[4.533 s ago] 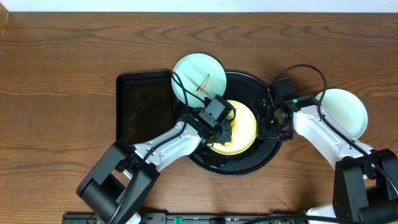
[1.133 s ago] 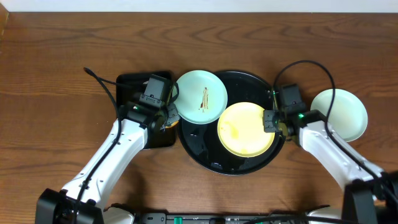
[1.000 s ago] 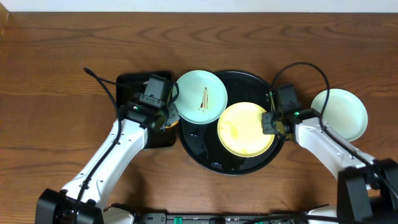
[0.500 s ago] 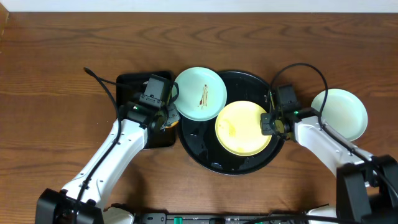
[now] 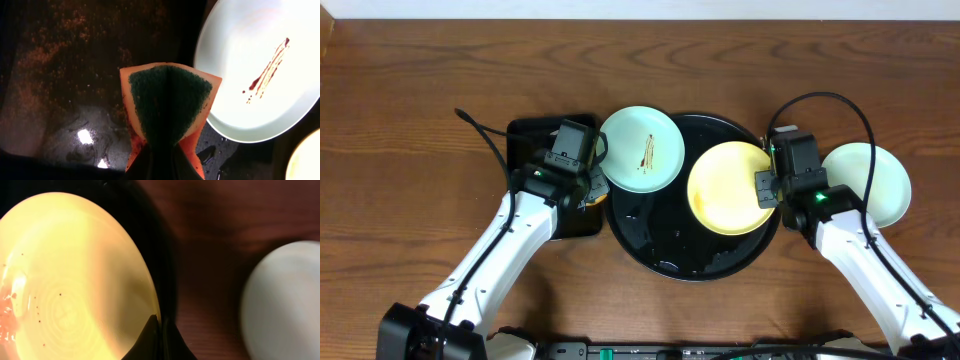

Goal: Clean dirty plates on tray and stack at the side
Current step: 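Grip the yellow plate edge with the right gripper and lift it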

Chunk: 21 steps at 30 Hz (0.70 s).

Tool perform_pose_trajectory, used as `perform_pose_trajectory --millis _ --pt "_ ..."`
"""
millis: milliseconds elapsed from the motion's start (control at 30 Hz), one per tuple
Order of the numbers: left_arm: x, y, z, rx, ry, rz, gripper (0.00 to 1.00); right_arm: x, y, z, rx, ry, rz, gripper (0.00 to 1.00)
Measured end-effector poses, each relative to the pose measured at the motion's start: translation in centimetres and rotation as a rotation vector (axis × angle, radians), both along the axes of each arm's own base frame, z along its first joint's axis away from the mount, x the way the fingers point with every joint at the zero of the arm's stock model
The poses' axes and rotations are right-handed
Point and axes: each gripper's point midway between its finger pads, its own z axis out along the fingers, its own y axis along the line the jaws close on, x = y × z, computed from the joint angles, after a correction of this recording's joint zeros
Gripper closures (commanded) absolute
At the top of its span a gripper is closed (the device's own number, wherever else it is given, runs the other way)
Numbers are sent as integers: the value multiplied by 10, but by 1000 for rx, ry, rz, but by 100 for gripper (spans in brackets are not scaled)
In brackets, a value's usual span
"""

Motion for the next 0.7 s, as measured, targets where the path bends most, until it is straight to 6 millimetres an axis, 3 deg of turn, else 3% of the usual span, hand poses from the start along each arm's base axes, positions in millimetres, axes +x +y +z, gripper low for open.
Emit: perform_pose_trajectory --millis 300,700 --pt "0 0 0 0 0 0 92 6 -9 55 -177 -183 76 99" --pt "0 0 0 0 0 0 91 -2 25 90 -437 -303 211 99"
